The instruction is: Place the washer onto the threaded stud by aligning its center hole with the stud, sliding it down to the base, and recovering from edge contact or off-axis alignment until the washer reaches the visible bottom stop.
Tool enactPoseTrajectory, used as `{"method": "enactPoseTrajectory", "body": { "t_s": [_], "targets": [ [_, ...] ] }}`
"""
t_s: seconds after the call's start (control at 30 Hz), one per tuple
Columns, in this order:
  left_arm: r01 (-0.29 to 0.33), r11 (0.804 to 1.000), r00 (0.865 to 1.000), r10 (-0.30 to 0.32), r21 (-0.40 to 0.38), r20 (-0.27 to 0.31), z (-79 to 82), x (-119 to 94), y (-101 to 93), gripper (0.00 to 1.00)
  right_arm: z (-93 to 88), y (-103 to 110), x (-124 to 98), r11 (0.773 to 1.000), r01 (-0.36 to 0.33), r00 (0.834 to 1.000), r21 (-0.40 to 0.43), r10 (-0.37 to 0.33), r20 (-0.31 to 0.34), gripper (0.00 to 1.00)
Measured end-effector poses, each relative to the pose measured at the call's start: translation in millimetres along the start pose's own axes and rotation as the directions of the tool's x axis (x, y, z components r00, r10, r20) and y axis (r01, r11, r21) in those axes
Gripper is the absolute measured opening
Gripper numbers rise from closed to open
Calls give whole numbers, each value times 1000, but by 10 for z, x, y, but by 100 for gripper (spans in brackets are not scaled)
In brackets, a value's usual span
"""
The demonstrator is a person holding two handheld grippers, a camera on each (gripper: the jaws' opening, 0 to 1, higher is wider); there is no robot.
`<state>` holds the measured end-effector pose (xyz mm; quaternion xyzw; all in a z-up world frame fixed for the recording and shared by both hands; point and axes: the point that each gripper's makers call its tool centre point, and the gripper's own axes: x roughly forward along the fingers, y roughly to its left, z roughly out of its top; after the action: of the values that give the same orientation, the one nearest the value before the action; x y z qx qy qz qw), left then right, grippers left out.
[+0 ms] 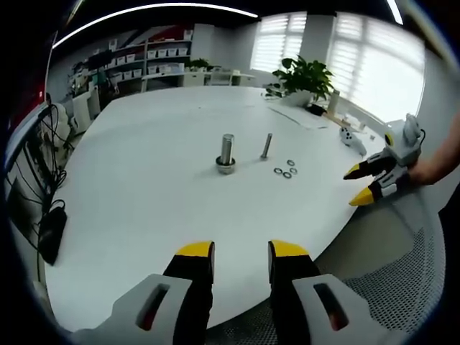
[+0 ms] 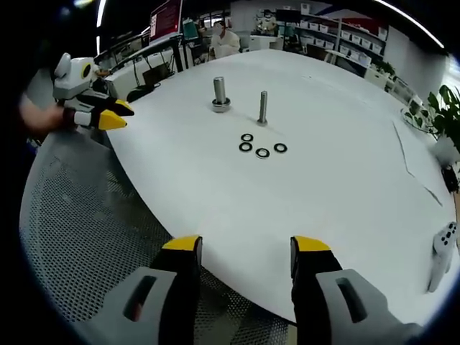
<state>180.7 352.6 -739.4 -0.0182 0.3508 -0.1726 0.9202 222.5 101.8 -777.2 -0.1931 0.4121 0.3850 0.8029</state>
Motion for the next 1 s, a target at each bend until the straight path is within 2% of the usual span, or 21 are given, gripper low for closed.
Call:
{"method": "enactPoseTrajectory", "body": {
  "t_s": [0.17, 0.5, 0.57, 0.77, 1.0],
  "targets": [
    [6, 1000, 1000, -6, 2, -10, -25, 2, -3, 28, 31, -22, 34, 999, -4, 1000, -43, 3, -23, 53],
    [10, 1000, 1000, -10, 1, -2, -17, -2, -6, 27, 134, -199, 66, 999, 30, 999, -23, -31, -28, 54],
    [8, 1000, 1000, -8, 3, -7, -26, -2, 0, 27, 214, -249, 71, 999, 48, 999, -11, -48, -7, 54],
    [11, 1000, 1000, -11, 1, -3, -20, 0, -7, 27, 403, -298, 161, 998, 58, 998, -3, -58, 3, 54],
    [12, 1000, 1000, -12, 2, -5, -22, 4, -14, 27, 566, -241, 299, 996, 29, 999, -84, -30, -14, 54]
  ]
}}
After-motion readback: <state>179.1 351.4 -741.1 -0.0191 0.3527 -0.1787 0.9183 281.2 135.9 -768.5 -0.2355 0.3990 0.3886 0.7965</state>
